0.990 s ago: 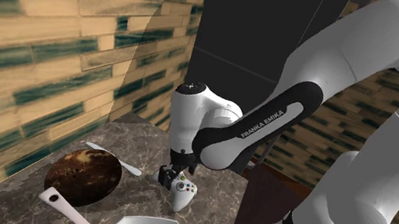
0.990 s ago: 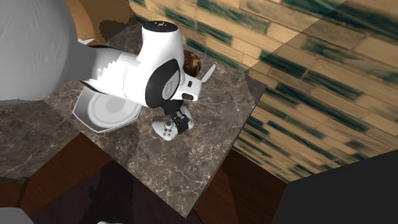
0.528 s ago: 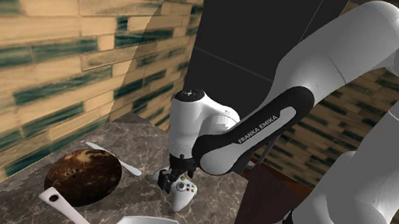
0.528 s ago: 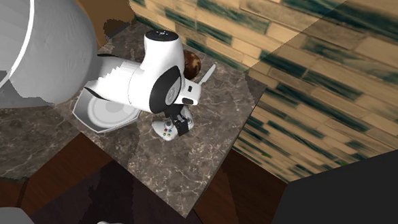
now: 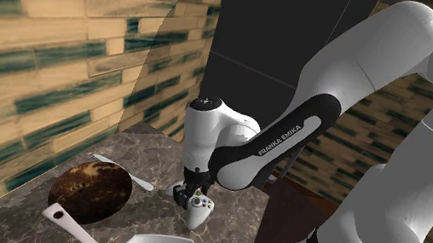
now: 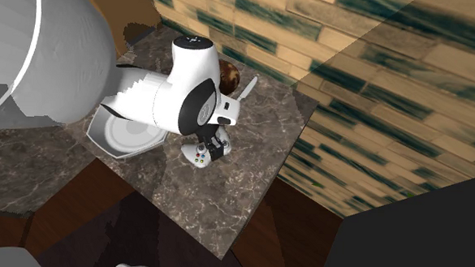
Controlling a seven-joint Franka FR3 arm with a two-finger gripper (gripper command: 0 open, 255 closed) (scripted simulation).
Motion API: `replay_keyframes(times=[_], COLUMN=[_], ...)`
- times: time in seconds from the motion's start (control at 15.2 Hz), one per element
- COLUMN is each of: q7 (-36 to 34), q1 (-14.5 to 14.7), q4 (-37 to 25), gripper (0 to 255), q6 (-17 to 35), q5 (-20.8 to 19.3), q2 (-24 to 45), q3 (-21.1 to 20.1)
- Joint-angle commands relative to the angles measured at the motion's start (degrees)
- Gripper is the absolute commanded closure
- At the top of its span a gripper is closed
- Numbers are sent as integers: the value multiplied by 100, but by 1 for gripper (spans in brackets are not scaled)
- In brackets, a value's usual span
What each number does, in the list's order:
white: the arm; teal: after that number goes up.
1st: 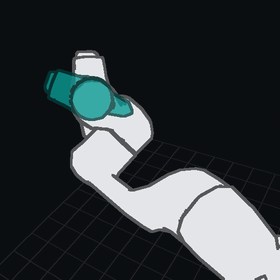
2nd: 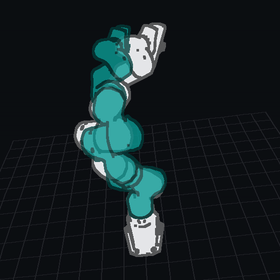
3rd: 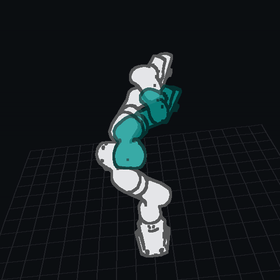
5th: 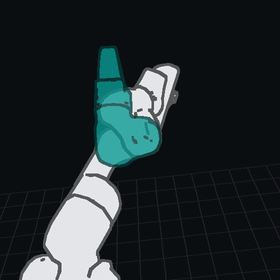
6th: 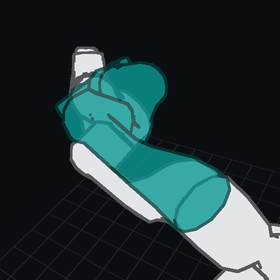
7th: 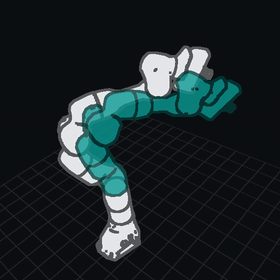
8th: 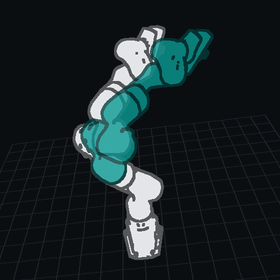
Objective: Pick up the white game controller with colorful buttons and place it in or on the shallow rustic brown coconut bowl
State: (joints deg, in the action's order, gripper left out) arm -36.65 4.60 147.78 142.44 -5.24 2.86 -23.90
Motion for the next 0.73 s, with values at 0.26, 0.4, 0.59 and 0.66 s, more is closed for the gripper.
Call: replay_keyframes(times=[0.26,0.4,0.59,0.66], q7=[0,101,237,278], q1=[0,0,9,14], q4=[0,-11,-40,-53], gripper=[255,255,255,255], q6=[1,-165,-420,-506], q5=[0,134,312,365], q2=[0,-175,-427,-509], q3=[0,-20,-33,-34])
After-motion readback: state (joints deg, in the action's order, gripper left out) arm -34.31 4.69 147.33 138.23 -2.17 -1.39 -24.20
